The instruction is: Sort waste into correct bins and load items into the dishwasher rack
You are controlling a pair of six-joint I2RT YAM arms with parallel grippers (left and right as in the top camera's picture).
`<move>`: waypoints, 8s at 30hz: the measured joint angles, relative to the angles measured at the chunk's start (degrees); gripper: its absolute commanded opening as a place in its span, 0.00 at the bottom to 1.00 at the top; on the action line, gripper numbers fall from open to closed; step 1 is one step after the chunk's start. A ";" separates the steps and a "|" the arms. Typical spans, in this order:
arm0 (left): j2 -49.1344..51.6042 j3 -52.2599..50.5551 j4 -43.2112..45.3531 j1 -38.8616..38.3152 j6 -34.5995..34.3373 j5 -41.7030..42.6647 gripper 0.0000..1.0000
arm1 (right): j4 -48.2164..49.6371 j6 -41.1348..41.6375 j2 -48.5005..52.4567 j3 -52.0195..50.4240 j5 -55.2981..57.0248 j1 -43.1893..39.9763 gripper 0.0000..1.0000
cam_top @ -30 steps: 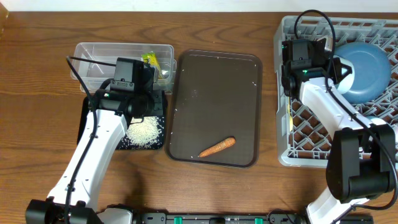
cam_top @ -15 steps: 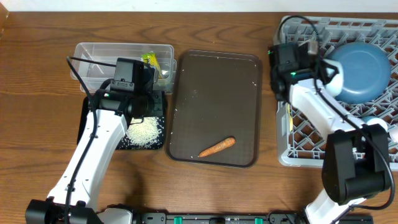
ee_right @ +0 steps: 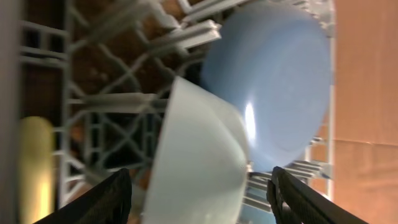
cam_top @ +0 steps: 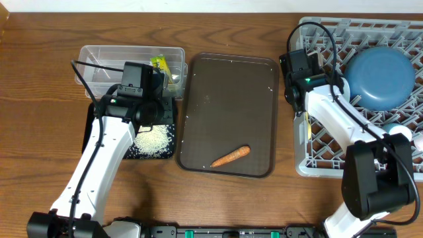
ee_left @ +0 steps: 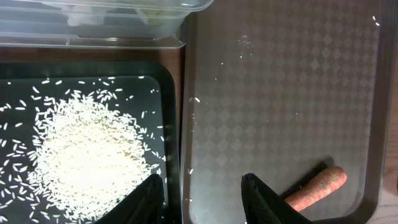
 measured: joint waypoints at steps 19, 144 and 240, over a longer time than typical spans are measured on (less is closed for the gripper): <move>0.00 0.00 -0.98 -5.68 5.99 -0.28 0.65 | -9.60 2.29 -16.00 -0.24 -43.93 -13.03 0.91; 2.32 -3.13 3.50 6.10 1.66 -16.85 0.11 | -10.19 2.40 -15.91 -0.24 -47.82 -14.01 0.93; -27.04 -10.67 -5.97 -5.97 8.04 -10.62 0.86 | -5.57 6.12 -51.30 -24.87 -58.27 -35.91 0.99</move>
